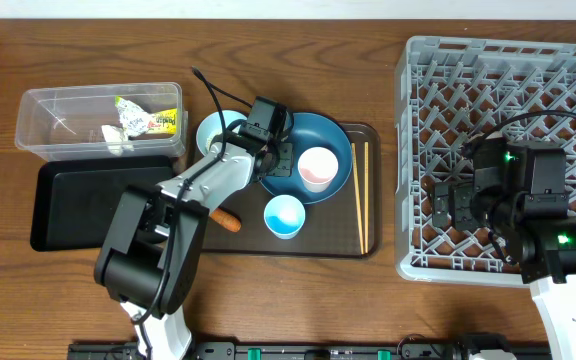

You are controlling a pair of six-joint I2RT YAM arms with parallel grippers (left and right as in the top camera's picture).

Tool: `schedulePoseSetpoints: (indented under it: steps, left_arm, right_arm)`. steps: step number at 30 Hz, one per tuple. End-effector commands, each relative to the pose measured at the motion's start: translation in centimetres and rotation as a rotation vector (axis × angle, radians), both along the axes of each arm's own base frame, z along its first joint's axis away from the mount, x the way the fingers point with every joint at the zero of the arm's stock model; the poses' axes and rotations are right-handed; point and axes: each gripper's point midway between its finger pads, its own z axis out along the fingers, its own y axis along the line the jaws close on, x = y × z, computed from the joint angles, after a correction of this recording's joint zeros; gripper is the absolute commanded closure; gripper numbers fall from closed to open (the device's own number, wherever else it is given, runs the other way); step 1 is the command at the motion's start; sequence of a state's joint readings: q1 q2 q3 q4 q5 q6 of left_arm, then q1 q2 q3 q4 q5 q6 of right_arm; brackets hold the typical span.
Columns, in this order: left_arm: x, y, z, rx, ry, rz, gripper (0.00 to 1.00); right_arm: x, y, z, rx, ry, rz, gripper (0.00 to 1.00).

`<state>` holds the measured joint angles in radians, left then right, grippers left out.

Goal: Sort waste into correct bins and load items into the dishwasher rack
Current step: 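Carry the tissue with the left gripper and drop it in the bin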

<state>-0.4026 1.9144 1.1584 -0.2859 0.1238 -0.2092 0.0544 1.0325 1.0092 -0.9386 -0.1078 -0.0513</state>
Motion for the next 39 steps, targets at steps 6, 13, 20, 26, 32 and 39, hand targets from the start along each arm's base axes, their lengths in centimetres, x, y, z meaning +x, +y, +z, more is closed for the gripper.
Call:
schedulePoseSetpoints:
  steps: [6,13,20,26,32,39]
  left_arm:
    - [3.1,2.1,10.4,-0.037,-0.240,0.064,0.94]
    - [5.4,13.7,17.2,0.074,-0.434,0.362,0.94]
    - [5.9,24.4,16.1,0.119,-0.421,0.602,0.92]
    - [5.5,28.5,13.7,0.139,-0.363,0.683,0.57]
    - [5.8,27.6,14.7,0.049,-0.376,0.641,0.50]
    - [3.8,15.9,17.7,-0.252,-0.304,0.318,0.50]
  right_arm:
    - [0.3,-0.1,0.6,0.006,-0.012,-0.015,0.01]
    - [0.0,-0.1,0.4,0.005,-0.001,-0.015,0.01]
    - [0.0,-0.1,0.5,0.005,-0.002,-0.015,0.01]
    - [0.1,-0.1,0.5,0.005,-0.003,-0.015,0.01]
    - [0.0,-0.1,0.5,0.005,-0.002,-0.015,0.01]
    - [0.1,-0.1,0.5,0.005,-0.003,-0.015,0.01]
